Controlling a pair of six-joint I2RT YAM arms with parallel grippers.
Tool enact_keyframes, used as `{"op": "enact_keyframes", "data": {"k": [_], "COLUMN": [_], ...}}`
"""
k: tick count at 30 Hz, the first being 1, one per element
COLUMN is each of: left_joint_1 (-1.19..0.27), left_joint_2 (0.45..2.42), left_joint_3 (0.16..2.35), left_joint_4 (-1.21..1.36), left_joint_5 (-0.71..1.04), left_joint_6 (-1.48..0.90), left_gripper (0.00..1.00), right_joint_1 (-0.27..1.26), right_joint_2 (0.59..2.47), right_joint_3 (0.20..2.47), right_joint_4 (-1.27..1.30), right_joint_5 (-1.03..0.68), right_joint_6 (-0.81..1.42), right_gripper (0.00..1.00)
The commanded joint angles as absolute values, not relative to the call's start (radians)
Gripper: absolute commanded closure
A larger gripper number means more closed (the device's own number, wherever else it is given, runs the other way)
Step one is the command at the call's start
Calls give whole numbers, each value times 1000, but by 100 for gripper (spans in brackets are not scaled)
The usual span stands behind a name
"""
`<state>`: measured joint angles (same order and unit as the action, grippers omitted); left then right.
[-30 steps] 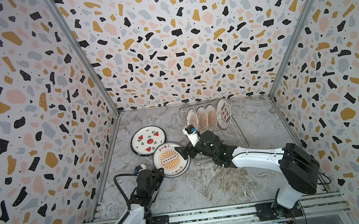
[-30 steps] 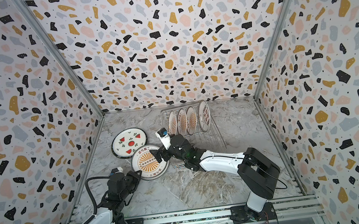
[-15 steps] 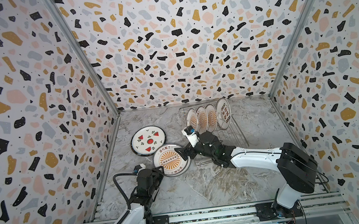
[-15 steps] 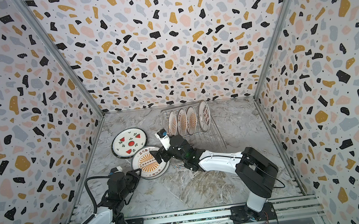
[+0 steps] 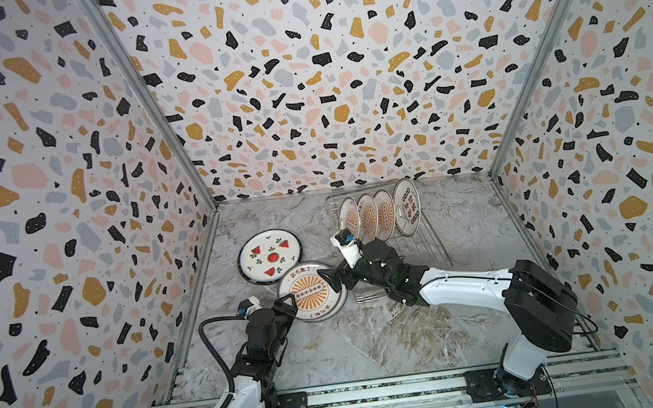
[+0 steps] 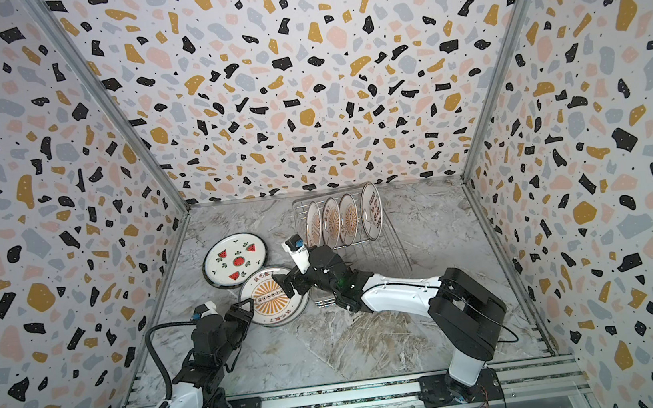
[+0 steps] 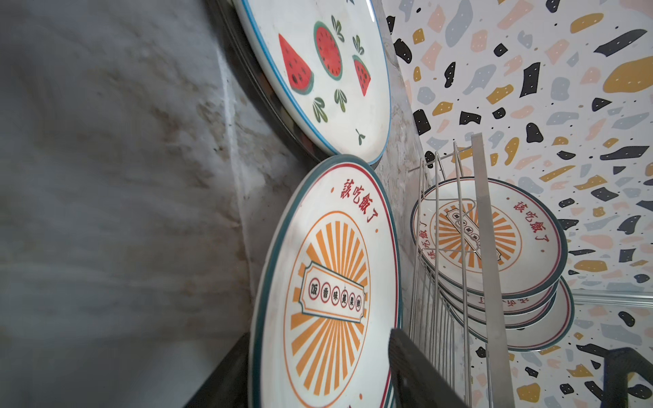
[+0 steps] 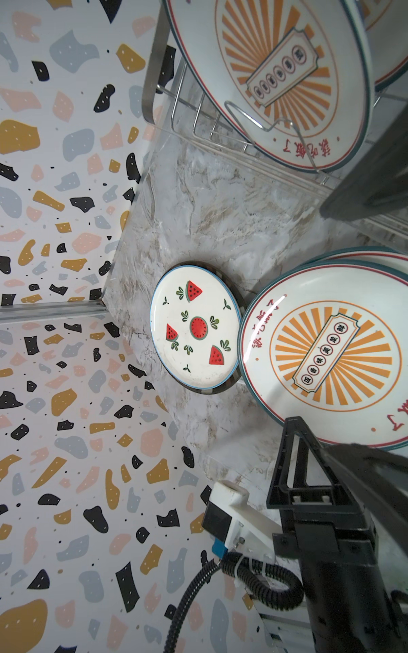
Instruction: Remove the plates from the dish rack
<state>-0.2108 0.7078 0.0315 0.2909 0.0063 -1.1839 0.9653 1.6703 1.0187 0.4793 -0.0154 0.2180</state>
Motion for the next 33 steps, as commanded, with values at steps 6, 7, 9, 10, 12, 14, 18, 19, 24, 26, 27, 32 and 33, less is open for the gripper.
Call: {"op": "enact_keyframes", "data": {"k": [6,7,9,10,12,14,18,19,24,26,27,32,33], "left_joint_1": [-216,-216,-216,-216,-216,-216,-216,-216,-222,-223,-225,-273,-296], "left_joint_2": [664,661,656,655,655,655,646,638,573,548,538,549,561], "left_joint_3": [43,42,41,42,39,37,37,41,77,36,17,43,52], "left_joint_4": [271,274,277,275,282,290,320,337,358,523,604,743,770], "left_joint_5": [-48,-49,-53,-61,-72,-83,-92,-92,-150,-61,-26,46,50], "left_joint_6": [-1154,-1152,-1146,-1145,-1145,-1142,-1116,-1089,-943,-910,-909,-831,-819], "left_gripper": [23,21,19,19,19,19,17,7,0,0,0,0,0], "right_joint_1": [970,970,969,970,968,969,963,960,898,857,831,661,635], "right_joint_2": [1640,1637,1627,1622,1613,1603,1578,1568,1487,1434,1404,1288,1269], "right_joint_3": [1026,1021,1009,1002,990,978,955,947,902,879,860,816,815], "right_joint_4": [491,494,507,513,520,527,534,533,514,500,502,441,422], "right_joint_5": [8,11,12,12,17,29,44,51,66,26,6,-68,-45], "right_joint_6": [213,213,212,212,213,212,214,216,293,316,319,349,352], "right_gripper": [1,1,1,1,1,1,1,1,1,1,1,1,1]}}
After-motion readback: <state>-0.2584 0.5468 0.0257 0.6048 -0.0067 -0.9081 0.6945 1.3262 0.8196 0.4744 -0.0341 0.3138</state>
